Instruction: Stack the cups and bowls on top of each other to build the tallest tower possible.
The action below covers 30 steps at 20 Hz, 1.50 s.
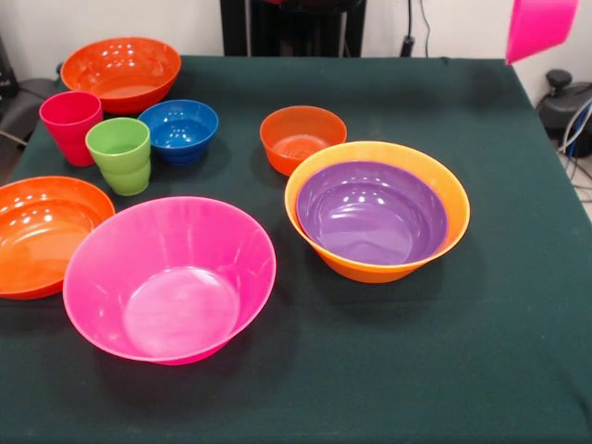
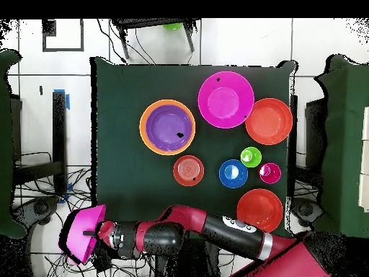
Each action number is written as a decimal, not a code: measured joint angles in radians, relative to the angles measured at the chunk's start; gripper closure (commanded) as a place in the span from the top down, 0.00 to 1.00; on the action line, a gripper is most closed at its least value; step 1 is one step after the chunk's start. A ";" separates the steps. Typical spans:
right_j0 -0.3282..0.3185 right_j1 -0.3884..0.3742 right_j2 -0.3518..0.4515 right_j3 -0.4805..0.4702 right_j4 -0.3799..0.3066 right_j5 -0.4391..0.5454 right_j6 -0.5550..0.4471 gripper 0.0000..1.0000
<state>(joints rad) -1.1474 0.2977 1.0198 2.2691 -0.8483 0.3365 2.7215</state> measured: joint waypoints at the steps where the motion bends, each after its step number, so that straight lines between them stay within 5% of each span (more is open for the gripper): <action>1: 0.002 0.012 -0.001 -0.010 -0.004 0.000 0.000 0.00; 30: 0.023 0.028 0.075 -0.156 0.005 0.006 -0.007 0.00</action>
<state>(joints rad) -1.1243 0.3256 1.0953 2.1135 -0.8429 0.3424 2.7146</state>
